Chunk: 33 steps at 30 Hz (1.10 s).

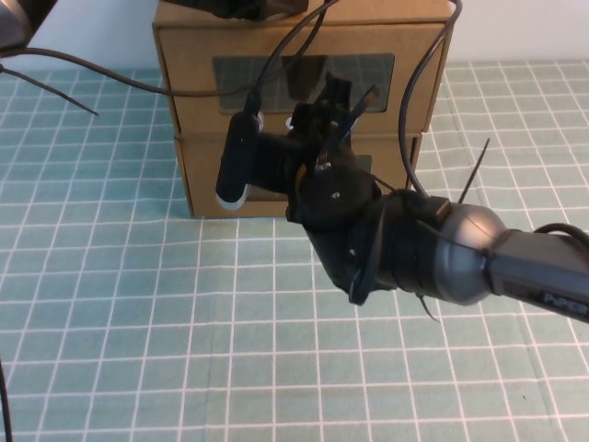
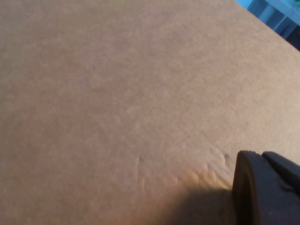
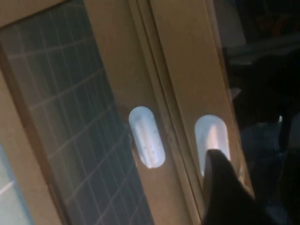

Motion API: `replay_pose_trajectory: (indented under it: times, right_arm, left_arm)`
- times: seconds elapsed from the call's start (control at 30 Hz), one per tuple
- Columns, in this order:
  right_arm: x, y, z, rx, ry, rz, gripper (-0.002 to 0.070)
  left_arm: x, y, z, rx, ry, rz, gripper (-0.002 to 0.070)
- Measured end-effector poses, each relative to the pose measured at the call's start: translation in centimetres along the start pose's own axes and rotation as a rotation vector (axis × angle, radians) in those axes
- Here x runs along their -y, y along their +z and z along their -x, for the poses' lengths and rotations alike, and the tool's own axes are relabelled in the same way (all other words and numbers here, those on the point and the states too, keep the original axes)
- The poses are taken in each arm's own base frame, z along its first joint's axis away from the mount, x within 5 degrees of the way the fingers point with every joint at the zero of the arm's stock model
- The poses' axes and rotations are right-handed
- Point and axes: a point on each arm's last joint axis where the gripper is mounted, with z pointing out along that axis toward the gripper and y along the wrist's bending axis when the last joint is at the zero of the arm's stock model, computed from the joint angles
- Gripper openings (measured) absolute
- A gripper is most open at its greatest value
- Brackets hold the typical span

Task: Open the shoe box
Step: 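Pull the top drawer of the cardboard box fully open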

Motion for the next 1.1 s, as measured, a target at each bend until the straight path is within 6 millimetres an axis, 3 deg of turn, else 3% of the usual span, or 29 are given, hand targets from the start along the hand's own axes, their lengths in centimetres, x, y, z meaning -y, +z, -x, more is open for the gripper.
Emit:
replay_pose_trajectory:
  times: [0.33, 0.4, 0.47, 0.57, 0.9, 1.1]
  right_arm:
    - [-1.0, 3.1, -0.2, -0.032, -0.001, -0.018, 0.0246]
    - [-0.9, 3.6, -0.2, -0.040, -0.005, -0.033, 0.0202]
    - [-1.1, 3.9, -0.4, -0.050, -0.010, -0.039, 0.0099]
    - [-1.2, 3.9, -0.3, -0.059, -0.002, -0.039, 0.0032]
    - [-2.6, 2.2, 0.8, -0.126, -0.009, -0.087, 0.0015]
    - [-3.8, -1.2, 1.6, -0.133, 0.014, -0.059, 0.0015]
  left_arm:
    - [0.0, 0.0, 0.0, -0.001, -0.002, -0.001, -0.0005]
    - [0.0, 0.0, 0.0, -0.001, -0.002, -0.001, -0.0005]
    - [0.0, 0.0, 0.0, -0.001, -0.002, -0.001, -0.0005]
    - [0.0, 0.0, 0.0, -0.005, 0.001, 0.001, -0.0005]
    - [0.1, 0.0, -0.2, -0.026, -0.001, -0.018, -0.0005]
    - [-0.3, 0.1, -0.4, -0.036, -0.031, -0.010, -0.0005]
